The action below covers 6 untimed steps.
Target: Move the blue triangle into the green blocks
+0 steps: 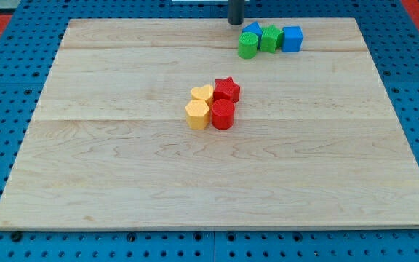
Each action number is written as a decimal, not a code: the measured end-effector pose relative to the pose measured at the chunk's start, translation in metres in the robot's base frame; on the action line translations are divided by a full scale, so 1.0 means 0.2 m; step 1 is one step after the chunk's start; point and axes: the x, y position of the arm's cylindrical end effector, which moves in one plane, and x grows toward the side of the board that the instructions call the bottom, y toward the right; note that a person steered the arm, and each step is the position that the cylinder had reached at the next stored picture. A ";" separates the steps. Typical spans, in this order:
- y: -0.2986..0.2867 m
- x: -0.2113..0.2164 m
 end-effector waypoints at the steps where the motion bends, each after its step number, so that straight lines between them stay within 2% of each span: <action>1: 0.13 0.15; 3: 0.10 0.16; 5: -0.34 0.32; 6: -0.15 0.51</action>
